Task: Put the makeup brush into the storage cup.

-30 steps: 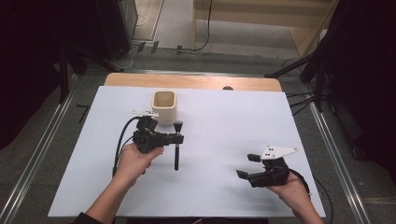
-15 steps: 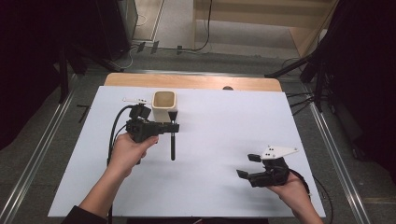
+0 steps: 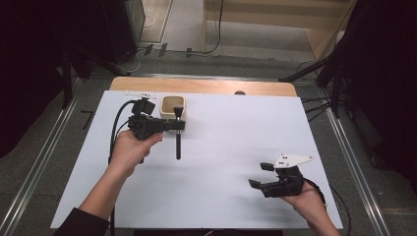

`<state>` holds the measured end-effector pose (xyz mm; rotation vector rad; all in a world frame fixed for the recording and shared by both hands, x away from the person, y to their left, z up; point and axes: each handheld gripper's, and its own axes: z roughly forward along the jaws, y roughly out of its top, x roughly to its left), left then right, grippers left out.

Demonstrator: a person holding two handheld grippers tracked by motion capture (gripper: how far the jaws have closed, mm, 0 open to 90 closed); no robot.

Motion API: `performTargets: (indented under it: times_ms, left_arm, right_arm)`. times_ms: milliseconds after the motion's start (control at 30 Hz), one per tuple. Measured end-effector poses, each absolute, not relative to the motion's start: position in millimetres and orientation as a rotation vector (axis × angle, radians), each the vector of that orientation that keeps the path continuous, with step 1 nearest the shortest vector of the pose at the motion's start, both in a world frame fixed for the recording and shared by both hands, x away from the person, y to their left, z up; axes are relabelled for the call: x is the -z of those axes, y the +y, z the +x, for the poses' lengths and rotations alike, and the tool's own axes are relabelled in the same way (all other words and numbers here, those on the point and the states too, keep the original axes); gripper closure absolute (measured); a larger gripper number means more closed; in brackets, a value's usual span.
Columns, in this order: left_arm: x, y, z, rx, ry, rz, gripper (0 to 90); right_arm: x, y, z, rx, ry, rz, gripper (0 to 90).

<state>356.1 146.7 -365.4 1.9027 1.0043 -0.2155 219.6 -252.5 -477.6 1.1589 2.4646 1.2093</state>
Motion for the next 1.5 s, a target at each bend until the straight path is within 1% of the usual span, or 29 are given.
performTargets:
  times_ms: [800, 1000, 1333, 1500]
  left_arm:
    - [340.1, 149.2, 380.7, 0.155, 1.027, 1.893, 77.5]
    - [338.6, 151.1, 389.8, 0.148, 1.04, 1.884, 77.5]
    - [327.3, 150.3, 404.3, 0.09, 1.048, 1.889, 77.5]
    - [325.7, 152.6, 414.5, 0.082, 1.067, 1.881, 77.5]
  right_arm:
    - [476.0, -249.7, 218.0, -1.233, 2.473, 1.144, 24.3]
    - [477.3, -249.6, 218.8, -1.226, 2.477, 1.153, 24.2]
    - [478.0, -249.1, 218.9, -1.222, 2.486, 1.153, 24.2]
    - [478.4, -249.9, 219.5, -1.223, 2.481, 1.16, 24.2]
